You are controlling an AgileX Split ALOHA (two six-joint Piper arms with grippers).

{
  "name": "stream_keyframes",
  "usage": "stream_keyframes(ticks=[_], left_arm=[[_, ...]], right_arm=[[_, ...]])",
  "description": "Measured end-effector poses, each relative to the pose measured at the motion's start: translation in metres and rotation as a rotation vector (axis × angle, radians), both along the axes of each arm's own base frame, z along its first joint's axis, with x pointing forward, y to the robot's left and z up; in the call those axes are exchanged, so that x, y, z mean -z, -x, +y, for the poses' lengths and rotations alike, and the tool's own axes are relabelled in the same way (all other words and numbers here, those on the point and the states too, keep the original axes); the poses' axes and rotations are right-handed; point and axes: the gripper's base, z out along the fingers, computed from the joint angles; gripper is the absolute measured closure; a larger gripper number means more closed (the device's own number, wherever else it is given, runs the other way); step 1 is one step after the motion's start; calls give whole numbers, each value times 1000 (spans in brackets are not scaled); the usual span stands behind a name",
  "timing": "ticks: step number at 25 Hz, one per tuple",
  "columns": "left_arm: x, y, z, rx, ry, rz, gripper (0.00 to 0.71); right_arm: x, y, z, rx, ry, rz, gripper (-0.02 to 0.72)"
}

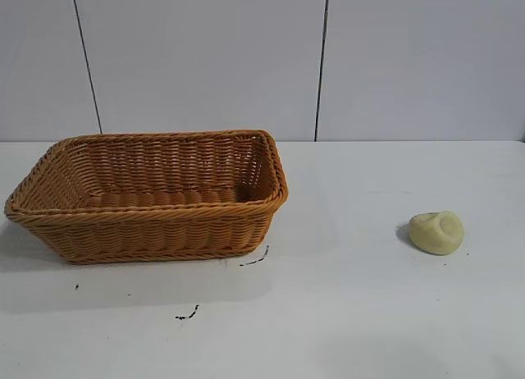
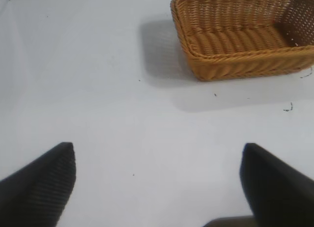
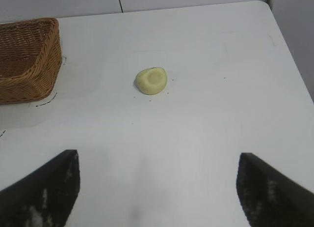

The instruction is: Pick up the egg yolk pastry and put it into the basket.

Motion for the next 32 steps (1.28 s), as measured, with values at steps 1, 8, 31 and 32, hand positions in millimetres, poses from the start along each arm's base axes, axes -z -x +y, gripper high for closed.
stream_keyframes(ticks=[1, 8, 31, 32], left_arm=[[0, 0, 0, 0, 0, 0, 17], [0, 0, 0, 0, 0, 0, 17], [0, 0, 0, 0, 0, 0, 17], [0, 0, 0, 0, 0, 0, 17]], right_arm=[[0, 0, 0, 0, 0, 0, 78], [0, 0, 0, 0, 0, 0, 78], [-58, -182, 9, 2, 30, 497, 8], [-54, -198, 9, 2, 32, 538, 8]])
